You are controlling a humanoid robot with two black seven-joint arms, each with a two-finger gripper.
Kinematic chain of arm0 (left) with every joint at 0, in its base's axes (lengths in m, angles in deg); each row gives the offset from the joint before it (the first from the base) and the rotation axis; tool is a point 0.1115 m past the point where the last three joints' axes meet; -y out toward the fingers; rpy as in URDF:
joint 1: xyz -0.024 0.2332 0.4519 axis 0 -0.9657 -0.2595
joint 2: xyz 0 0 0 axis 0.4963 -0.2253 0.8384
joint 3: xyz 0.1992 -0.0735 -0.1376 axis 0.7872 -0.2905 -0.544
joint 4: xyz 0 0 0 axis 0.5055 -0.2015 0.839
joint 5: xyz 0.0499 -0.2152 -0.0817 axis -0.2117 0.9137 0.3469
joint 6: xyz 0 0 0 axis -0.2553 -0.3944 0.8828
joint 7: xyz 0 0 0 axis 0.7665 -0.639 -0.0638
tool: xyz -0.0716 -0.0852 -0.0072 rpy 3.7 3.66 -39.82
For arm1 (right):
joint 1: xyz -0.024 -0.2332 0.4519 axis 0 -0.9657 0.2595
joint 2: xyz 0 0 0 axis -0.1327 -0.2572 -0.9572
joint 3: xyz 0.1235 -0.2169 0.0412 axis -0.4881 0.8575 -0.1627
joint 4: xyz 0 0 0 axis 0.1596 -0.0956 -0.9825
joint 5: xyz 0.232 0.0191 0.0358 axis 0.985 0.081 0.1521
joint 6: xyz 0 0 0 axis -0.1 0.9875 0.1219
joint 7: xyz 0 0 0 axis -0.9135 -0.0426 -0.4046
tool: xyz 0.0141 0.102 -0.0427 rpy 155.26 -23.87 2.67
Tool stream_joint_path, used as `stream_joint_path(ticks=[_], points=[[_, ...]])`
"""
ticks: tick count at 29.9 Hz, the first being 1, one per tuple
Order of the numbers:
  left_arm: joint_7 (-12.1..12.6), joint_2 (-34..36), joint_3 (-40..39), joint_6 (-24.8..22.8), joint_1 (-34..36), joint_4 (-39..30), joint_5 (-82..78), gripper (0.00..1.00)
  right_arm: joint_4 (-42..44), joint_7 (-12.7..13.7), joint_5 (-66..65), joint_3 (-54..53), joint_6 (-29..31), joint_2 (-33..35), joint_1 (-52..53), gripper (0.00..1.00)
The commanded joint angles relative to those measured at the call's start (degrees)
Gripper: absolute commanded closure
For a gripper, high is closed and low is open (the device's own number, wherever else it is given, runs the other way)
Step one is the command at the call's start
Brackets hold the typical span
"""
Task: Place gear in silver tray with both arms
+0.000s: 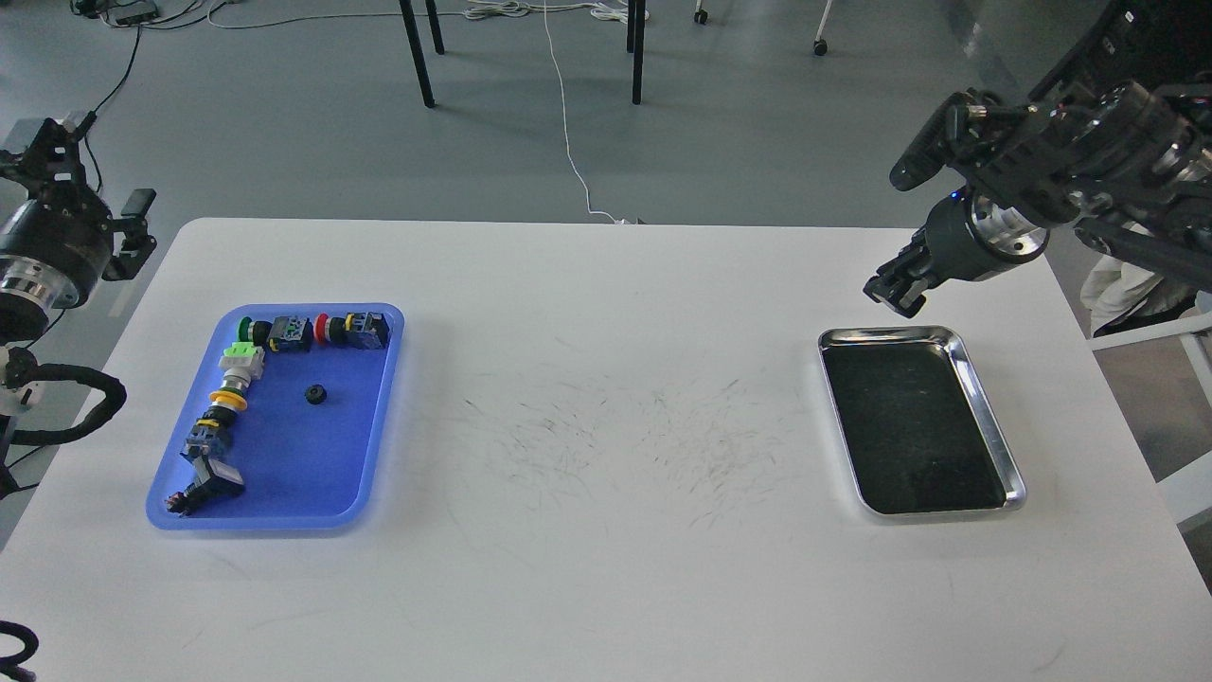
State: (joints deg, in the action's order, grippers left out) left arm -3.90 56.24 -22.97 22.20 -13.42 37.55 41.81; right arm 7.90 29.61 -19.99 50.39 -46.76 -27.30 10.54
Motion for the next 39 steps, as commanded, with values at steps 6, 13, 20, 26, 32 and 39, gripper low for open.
stream_joint_path(ticks=[6,13,20,26,32,39], points=[[0.0,1.05,0.0,0.0,-0.06,-0.08,0.0,0.02,2.18,0.0,-0.52,0.36,-0.66,5.21,-5.54,0.99],[0.0,2.02,0.0,0.0,-0.06,-0.08,0.44,0.02,5.27,0.0,-0.7,0.36,-2.43,4.68,-9.24,0.99],[0.0,3.16,0.0,0.0,-0.33,-0.08,0.79,0.02,5.7,0.0,-0.96,0.45,-3.74,2.4,-12.58,0.99],[0.0,4.21,0.0,0.0,-0.33,-0.08,0.79,0.02,11.14,0.0,-0.96,0.45,-5.33,-2.08,-15.56,0.99],[0.0,4.48,0.0,0.0,-0.33,-0.08,1.14,0.02,13.61,0.0,-0.96,0.45,-5.77,-5.59,-17.15,0.99],[0.0,5.09,0.0,0.0,-0.33,-0.08,1.14,0.02,17.04,0.0,-0.88,0.36,-8.05,-8.85,-19.35,0.99]])
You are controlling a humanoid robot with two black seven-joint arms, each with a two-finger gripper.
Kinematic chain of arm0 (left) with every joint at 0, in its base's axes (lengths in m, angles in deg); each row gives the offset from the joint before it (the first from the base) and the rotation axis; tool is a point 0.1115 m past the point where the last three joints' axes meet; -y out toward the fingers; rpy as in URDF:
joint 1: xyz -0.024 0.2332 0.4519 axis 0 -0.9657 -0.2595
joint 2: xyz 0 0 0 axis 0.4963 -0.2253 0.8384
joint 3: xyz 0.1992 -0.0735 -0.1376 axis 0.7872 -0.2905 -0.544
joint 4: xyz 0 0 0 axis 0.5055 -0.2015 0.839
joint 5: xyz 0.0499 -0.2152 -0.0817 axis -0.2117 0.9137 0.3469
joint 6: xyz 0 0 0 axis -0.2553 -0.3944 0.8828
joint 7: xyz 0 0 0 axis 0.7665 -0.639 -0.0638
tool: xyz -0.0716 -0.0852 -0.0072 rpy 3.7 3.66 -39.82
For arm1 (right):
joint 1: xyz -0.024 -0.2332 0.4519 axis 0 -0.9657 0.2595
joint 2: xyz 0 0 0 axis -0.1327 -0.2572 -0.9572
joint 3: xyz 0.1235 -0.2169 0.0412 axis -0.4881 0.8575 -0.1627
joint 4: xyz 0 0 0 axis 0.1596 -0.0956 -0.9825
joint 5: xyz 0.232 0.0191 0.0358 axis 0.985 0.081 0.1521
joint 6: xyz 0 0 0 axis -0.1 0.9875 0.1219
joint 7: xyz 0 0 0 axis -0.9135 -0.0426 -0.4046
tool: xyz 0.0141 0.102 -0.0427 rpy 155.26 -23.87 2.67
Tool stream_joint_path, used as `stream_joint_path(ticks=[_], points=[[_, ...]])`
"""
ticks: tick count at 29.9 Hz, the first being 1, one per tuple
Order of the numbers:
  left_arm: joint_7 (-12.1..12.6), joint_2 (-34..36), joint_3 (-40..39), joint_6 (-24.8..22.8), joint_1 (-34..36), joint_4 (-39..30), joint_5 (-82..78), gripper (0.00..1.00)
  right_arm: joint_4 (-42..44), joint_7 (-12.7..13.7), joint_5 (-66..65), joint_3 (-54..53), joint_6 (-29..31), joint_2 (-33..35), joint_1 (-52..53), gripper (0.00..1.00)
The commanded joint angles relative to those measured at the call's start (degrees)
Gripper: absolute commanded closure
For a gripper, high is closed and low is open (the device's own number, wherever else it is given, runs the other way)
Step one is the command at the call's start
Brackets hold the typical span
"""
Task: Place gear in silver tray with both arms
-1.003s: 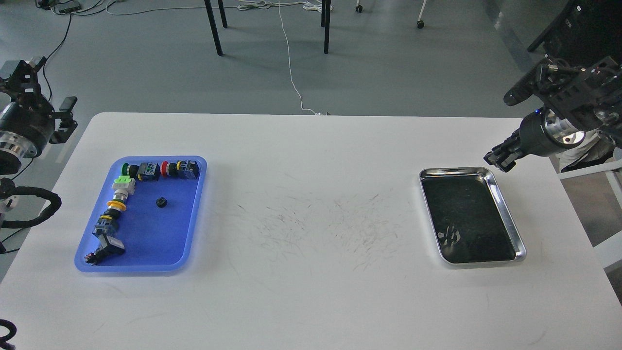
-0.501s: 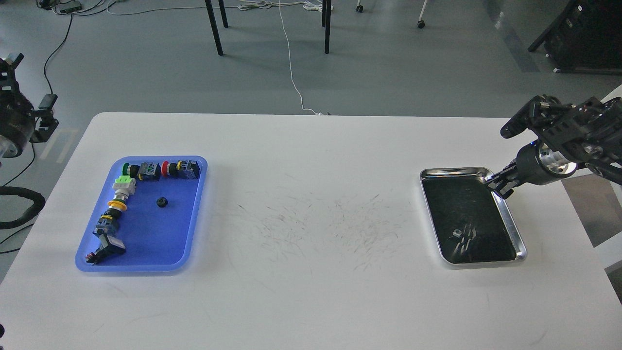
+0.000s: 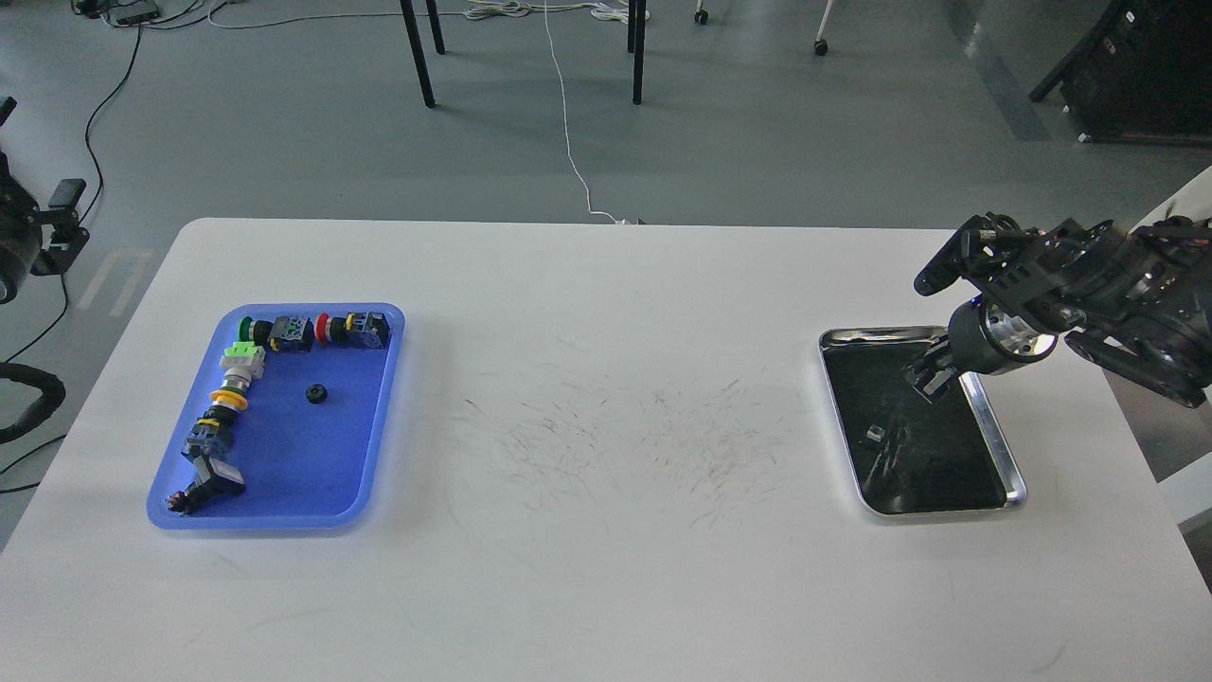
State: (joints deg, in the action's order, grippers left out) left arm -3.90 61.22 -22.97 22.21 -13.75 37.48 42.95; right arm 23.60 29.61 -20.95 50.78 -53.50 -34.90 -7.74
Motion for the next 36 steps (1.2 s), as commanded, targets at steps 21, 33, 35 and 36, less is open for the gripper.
stream_joint_path(ticks=[21,33,35,36], points=[[0.0,0.72,0.0,-0.01,0.0,-0.01,-0.01,0.02,1.26,0.0,1.06,-0.56,-1.75,-1.96,-1.16,0.55],[0.0,1.25,0.26,-0.01,-0.79,-0.01,-0.18,0.02,-1.99,0.0,13.43,-8.3,1.06,3.57,6.47,0.18],[0.0,1.25,0.44,-0.01,-1.05,-0.01,-0.18,0.02,-2.25,0.0,17.04,-8.47,2.03,5.15,9.28,0.18],[0.0,1.25,0.44,-0.01,-1.32,-0.01,-0.27,0.02,-2.25,0.0,18.62,-8.47,2.47,5.94,10.52,0.17]])
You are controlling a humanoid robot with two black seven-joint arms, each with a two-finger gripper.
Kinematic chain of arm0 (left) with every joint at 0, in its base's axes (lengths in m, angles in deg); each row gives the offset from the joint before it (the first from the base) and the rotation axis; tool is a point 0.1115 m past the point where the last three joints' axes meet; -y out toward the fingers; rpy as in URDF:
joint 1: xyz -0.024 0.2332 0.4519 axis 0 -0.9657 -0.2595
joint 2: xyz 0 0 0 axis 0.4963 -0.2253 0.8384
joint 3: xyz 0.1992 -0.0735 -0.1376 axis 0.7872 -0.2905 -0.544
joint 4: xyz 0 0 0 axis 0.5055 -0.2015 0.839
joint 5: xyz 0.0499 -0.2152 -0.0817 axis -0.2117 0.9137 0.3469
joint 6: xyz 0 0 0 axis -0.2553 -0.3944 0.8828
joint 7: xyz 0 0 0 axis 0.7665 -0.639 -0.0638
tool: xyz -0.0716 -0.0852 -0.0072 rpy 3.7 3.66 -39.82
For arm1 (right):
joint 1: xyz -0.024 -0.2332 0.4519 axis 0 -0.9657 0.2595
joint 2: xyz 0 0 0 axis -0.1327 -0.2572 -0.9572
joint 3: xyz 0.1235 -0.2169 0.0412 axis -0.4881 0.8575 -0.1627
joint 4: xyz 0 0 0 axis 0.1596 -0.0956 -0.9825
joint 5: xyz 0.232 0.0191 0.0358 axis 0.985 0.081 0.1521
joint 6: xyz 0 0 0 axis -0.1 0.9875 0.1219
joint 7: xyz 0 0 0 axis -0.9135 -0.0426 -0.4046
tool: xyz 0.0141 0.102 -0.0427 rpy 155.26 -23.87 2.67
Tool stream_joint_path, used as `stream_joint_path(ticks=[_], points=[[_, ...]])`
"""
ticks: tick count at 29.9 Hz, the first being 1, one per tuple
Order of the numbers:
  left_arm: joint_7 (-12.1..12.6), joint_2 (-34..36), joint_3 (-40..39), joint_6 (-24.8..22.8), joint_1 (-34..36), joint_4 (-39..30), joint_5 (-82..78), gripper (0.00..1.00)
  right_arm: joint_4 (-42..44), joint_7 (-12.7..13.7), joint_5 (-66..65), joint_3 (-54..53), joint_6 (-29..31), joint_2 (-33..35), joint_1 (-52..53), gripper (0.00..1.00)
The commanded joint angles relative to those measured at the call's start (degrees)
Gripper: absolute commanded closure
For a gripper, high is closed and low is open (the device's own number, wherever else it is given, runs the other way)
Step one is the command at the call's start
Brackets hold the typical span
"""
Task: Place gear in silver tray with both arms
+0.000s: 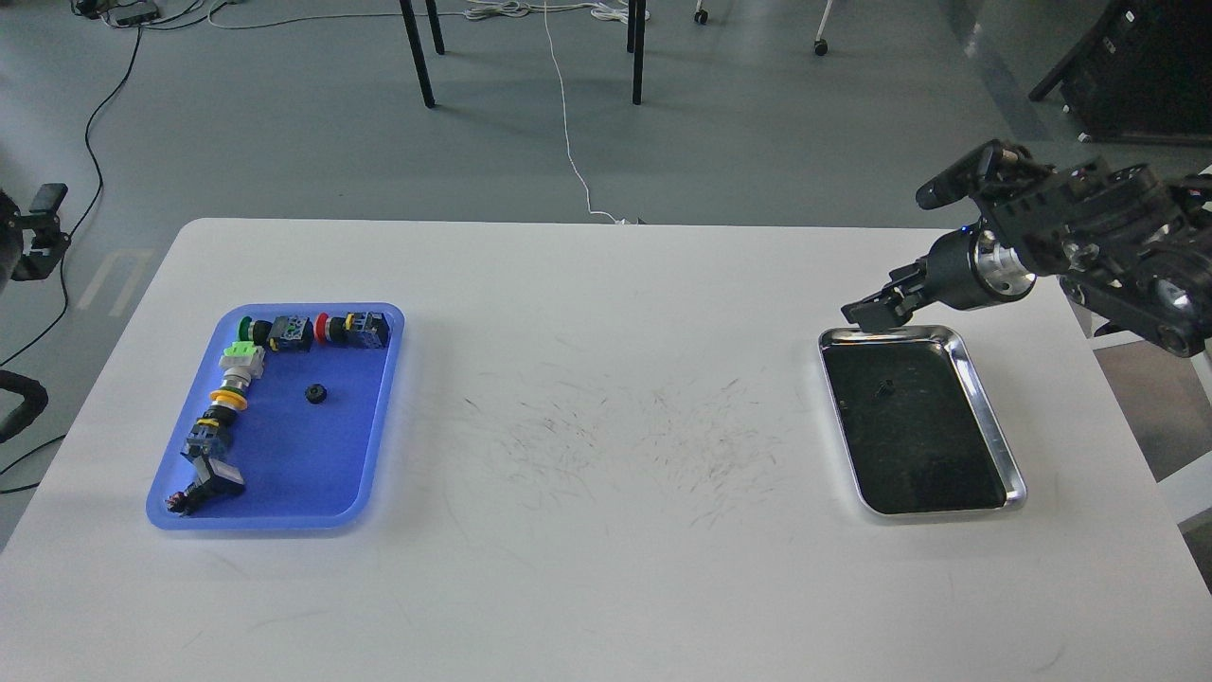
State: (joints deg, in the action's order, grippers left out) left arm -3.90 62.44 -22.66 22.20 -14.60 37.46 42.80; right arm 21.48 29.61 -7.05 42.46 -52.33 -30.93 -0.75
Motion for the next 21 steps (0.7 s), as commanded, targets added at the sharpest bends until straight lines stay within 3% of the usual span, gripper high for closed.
stream_joint_path(ticks=[1,9,15,21], points=[[0.0,0.12,0.12,0.0,-0.73,-0.08,-0.2,0.02,-0.05,0.0,6.48,-0.24,1.56,2.51,4.85,0.16],[0.0,-0.05,0.65,0.0,-0.91,-0.16,-0.73,0.02,0.13,0.14,18.87,-3.92,0.34,7.52,8.38,0.14],[0.0,-0.93,0.74,0.0,-0.91,-0.17,-0.91,0.02,-1.97,2.07,34.76,-11.75,-5.81,14.37,5.48,0.14],[0.0,-2.51,3.46,0.0,-0.91,-0.34,-0.82,0.02,-2.95,1.72,55.95,-13.94,-12.66,17.98,-2.6,0.13]])
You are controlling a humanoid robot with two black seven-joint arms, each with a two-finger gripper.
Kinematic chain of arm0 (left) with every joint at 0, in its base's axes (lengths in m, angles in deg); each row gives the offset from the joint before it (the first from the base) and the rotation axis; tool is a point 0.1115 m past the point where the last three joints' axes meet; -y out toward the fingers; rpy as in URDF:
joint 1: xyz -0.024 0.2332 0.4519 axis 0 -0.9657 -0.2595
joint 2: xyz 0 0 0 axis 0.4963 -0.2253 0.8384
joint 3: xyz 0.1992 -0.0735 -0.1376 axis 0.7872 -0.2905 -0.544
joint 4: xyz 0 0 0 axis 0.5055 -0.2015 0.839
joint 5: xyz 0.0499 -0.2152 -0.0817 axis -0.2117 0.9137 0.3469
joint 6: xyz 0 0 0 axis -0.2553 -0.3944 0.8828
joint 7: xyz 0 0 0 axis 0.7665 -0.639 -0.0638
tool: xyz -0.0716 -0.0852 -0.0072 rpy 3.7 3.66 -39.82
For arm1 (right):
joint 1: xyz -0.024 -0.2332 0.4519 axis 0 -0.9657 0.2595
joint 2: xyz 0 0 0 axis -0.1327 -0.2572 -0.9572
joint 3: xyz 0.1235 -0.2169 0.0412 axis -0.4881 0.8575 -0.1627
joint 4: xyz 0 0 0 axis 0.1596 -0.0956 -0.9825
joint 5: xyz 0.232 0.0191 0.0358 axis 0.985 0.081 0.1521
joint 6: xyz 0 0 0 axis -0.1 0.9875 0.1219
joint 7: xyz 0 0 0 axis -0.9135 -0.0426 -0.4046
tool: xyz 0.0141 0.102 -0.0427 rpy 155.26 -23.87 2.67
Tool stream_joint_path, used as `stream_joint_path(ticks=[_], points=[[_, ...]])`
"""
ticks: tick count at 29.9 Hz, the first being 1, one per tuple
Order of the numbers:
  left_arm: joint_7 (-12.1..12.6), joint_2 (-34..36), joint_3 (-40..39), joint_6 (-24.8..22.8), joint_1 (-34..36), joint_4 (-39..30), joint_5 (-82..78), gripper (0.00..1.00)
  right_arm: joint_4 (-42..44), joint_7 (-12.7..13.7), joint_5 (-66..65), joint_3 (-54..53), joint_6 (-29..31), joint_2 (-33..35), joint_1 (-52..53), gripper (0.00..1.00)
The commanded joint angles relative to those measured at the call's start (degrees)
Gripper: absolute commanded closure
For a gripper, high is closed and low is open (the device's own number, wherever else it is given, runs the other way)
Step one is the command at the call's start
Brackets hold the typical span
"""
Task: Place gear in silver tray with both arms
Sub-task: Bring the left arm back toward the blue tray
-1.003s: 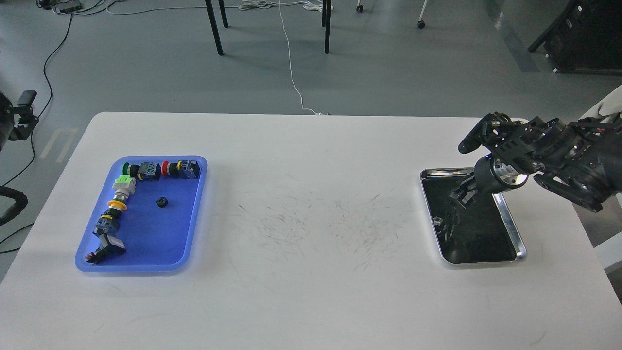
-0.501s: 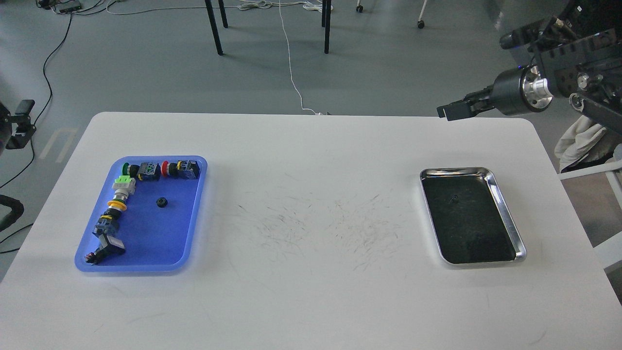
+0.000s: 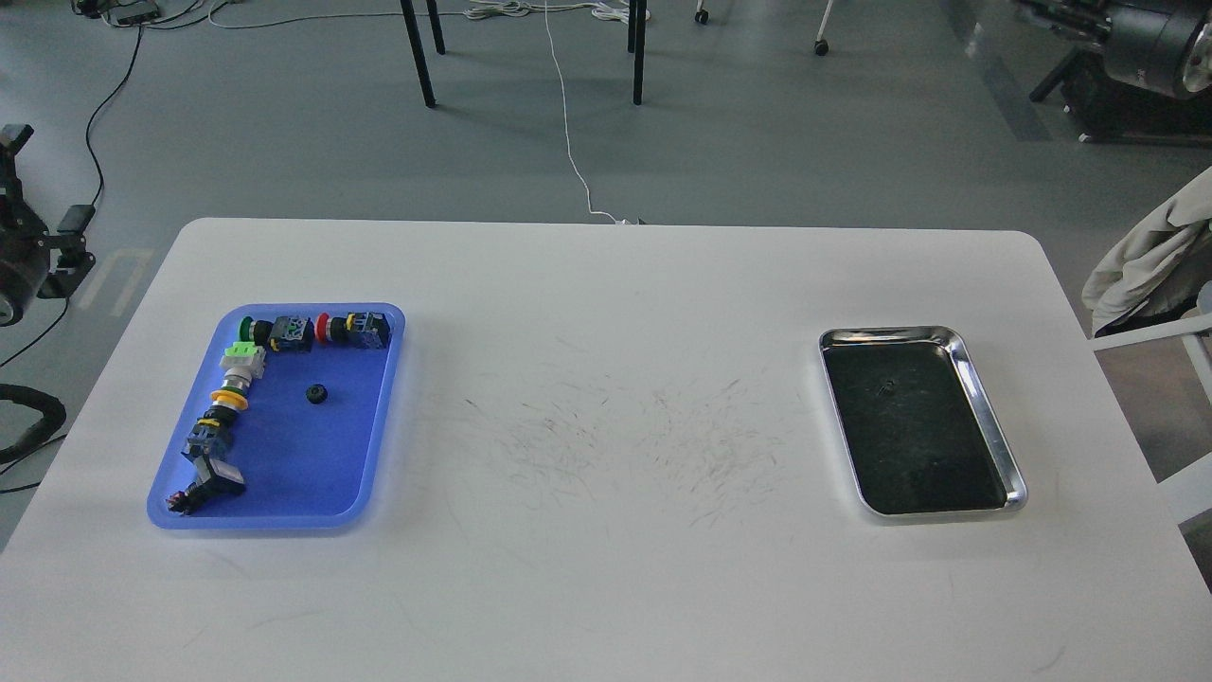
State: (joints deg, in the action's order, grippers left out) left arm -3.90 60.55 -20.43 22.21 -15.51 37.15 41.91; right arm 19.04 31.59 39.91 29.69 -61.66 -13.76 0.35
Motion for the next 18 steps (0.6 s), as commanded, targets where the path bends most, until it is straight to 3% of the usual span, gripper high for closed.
stream_joint_path(ticks=[1,7,18], points=[[0.0,-0.71,1.58,-0.01,0.0,-0.02,0.07,0.02,-0.59,-0.35,12.32,-2.39,-4.56,0.9,-5.19,0.13],[0.0,-3.52,3.6,-0.01,0.26,-0.29,-0.01,0.02,-1.47,-0.53,24.39,-10.74,-6.16,0.55,-15.03,0.1],[0.0,-6.51,4.13,-0.01,0.97,-0.46,-1.15,0.02,-3.49,-1.58,29.48,-30.07,-3.7,-2.0,-30.5,0.06]])
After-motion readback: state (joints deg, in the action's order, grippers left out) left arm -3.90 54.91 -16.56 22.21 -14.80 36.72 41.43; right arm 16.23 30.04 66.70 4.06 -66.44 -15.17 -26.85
